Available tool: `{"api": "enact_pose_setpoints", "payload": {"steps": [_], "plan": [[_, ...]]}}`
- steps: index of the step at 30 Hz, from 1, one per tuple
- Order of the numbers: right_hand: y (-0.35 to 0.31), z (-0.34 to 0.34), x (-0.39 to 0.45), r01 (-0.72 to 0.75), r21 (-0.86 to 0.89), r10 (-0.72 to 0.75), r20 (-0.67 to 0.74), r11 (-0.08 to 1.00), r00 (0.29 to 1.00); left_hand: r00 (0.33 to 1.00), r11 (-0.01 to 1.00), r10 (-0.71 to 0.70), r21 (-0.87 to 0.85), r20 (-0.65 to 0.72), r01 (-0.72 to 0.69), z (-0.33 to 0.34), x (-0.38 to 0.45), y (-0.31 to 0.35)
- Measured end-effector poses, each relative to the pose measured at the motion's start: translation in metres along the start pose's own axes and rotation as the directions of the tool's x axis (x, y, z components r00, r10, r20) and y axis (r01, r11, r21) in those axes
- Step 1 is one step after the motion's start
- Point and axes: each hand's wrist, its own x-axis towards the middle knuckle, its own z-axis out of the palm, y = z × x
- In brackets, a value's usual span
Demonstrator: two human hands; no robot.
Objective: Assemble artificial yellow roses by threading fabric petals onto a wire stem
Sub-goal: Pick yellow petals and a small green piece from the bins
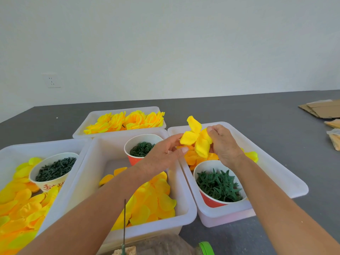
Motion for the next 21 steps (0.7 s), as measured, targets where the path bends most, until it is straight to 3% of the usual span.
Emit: {"api": "enact_pose_setpoints", "payload": {"steps": [3, 7, 9, 13, 16, 21], "plan": [[0.000, -0.001, 0.001, -0.131, 0.145, 0.129, 0.026, 0.981, 0.991, 0.997, 0.997, -0.058, 0.062, 0.046, 0.055, 0.001, -0.001, -0.003], [-0.001, 0.001, 0.000, -0.219, 0.270, 0.194, 0.119, 0.937, 0.974, 0.988, 0.973, 0.097, 0.199, 0.117, -0.119, 0.004, -0.001, 0.003], [-0.001, 0.000, 0.002, -0.246, 0.360, 0.220, 0.113, 0.900, 0.969, 0.980, 0.897, 0.134, 0.402, 0.146, -0.182, 0.006, 0.001, -0.001], [-0.001, 0.000, 0.005, -0.245, 0.517, 0.236, 0.086, 0.820, 0.968, 0.993, 0.720, 0.056, 0.685, 0.102, -0.111, 0.008, 0.002, -0.008], [-0.001, -0.001, 0.007, -0.173, 0.534, 0.210, -0.008, 0.827, 0.978, 0.995, 0.700, 0.062, 0.707, 0.079, -0.099, 0.009, 0.001, -0.009], [0.004, -0.007, 0.007, -0.063, 0.424, 0.098, -0.061, 0.904, 0.993, 0.988, 0.790, 0.141, 0.609, -0.068, -0.071, 0.006, 0.000, -0.006]]}}
